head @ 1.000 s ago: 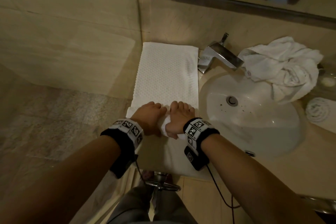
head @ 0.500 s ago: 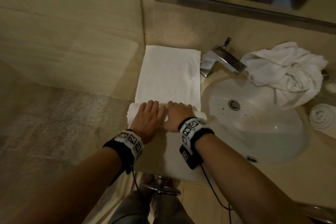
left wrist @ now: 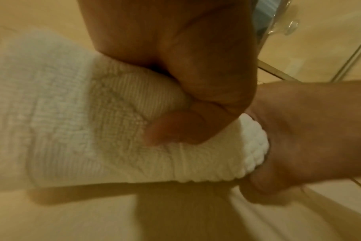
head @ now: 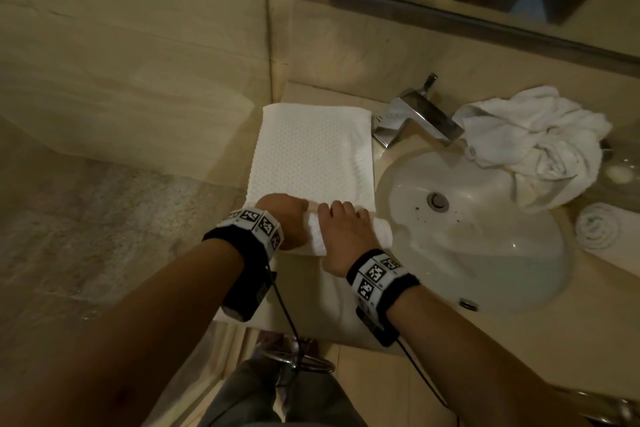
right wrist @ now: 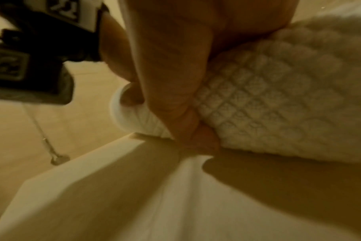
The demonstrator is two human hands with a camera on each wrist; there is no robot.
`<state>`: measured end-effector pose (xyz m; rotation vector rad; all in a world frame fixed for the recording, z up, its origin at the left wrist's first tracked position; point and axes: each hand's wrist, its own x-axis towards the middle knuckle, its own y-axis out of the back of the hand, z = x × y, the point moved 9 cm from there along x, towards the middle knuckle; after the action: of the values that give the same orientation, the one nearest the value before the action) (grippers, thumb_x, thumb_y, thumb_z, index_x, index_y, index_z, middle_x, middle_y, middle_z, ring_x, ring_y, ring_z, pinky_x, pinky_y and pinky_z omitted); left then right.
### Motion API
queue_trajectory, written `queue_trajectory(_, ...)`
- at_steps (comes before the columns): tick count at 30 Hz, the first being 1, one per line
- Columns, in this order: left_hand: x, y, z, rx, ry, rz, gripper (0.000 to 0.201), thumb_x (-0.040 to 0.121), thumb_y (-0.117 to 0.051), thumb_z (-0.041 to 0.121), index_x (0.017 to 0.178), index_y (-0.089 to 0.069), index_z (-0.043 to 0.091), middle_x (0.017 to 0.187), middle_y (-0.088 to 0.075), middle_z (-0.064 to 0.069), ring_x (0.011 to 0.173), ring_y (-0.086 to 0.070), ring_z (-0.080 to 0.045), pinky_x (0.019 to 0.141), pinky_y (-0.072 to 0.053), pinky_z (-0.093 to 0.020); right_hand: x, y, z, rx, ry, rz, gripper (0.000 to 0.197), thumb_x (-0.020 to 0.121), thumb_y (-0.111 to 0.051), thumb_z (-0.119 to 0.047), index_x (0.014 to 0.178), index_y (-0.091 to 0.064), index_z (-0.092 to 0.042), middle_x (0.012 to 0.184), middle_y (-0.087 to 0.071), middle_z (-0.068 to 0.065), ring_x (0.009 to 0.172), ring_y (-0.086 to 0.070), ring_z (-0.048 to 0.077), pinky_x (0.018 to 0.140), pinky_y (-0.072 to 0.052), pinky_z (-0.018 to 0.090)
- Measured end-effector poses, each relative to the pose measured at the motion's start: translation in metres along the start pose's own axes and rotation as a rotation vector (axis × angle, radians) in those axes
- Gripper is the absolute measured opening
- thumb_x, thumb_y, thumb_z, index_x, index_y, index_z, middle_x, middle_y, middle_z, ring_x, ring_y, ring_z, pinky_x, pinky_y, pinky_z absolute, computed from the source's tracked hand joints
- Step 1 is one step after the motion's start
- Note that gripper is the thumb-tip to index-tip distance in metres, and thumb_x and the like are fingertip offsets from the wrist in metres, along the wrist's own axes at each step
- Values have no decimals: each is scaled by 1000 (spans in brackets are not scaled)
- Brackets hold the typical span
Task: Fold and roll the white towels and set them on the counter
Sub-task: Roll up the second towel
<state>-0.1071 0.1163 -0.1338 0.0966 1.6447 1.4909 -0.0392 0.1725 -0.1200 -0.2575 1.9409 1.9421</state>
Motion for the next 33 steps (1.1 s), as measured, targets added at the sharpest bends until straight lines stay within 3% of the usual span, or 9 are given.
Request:
queue_trajectory(4,-16,0,5,81,-41,129,61,77,-58,47,125,-38,16,123,-49,-7,111,-47,-25,93,-41,-37,17,10,0,66,30,-80,66,73,-68,-39,128,-42,-14,120,-54,5,111,-51,24,95,-39,39)
queue_trajectory(7,-30,0,12,256,-101,200,71,67,-62,43,124,-30,15,117,-40,-7,105,-39,-26,90,-37,-40,19,18,1,149,14,-134,40,77,-60,-37,110,-54,-15,104,-62,4,90,-58,22,74,-43,31)
queue_trajectory(11,-33,-8,10,279,-103,211,60,71,-64,32,121,-35,16,115,-45,-6,103,-43,-25,88,-37,-40,12,16,0,211,-12,-315,23,59,-63,-22,80,-63,-14,80,-65,4,67,-59,18,54,-46,22)
queue_trajectory(14,-28,-12,8,180,-111,158,60,70,-67,36,120,-40,20,115,-52,-3,104,-49,-23,90,-39,-39,5,2,-4,292,-47,-466,50,36,-58,-16,83,-70,-9,79,-68,6,69,-63,22,62,-54,27)
queue_trajectory(17,-23,-19,4,134,-104,13,72,62,-76,39,123,-42,24,116,-56,0,107,-54,-21,94,-40,-36,5,-8,-2,327,-68,-470,92,35,-60,-17,127,-52,-10,103,-64,6,84,-64,25,70,-58,36)
queue_trajectory(21,-15,-19,1,116,-50,-119,78,59,-79,35,127,-43,25,112,-62,1,102,-60,-20,88,-48,-34,1,5,-14,178,59,-224,80,67,-64,-39,134,-29,-14,128,-40,9,120,-40,29,98,-38,47)
queue_trajectory(24,-11,-16,4,112,-55,-189,72,56,-78,27,122,-49,24,97,-63,2,83,-61,-19,67,-49,-30,-2,-2,-20,136,98,-194,82,66,-66,-42,134,-29,-13,126,-35,7,120,-36,28,99,-34,51)
queue_trajectory(27,-10,-15,6,116,-53,-213,73,53,-80,26,120,-50,24,96,-64,2,80,-61,-18,64,-48,-29,-3,-7,-19,97,104,-158,88,62,-75,-37,133,-27,-14,124,-37,8,115,-39,28,96,-38,50)
queue_trajectory(33,-32,-1,14,336,-191,163,74,68,-64,45,129,-35,15,116,-41,-9,103,-41,-26,79,-38,-38,7,-6,-9,239,36,-78,82,63,-73,-38,131,-36,-13,124,-50,6,114,-51,27,96,-43,43)
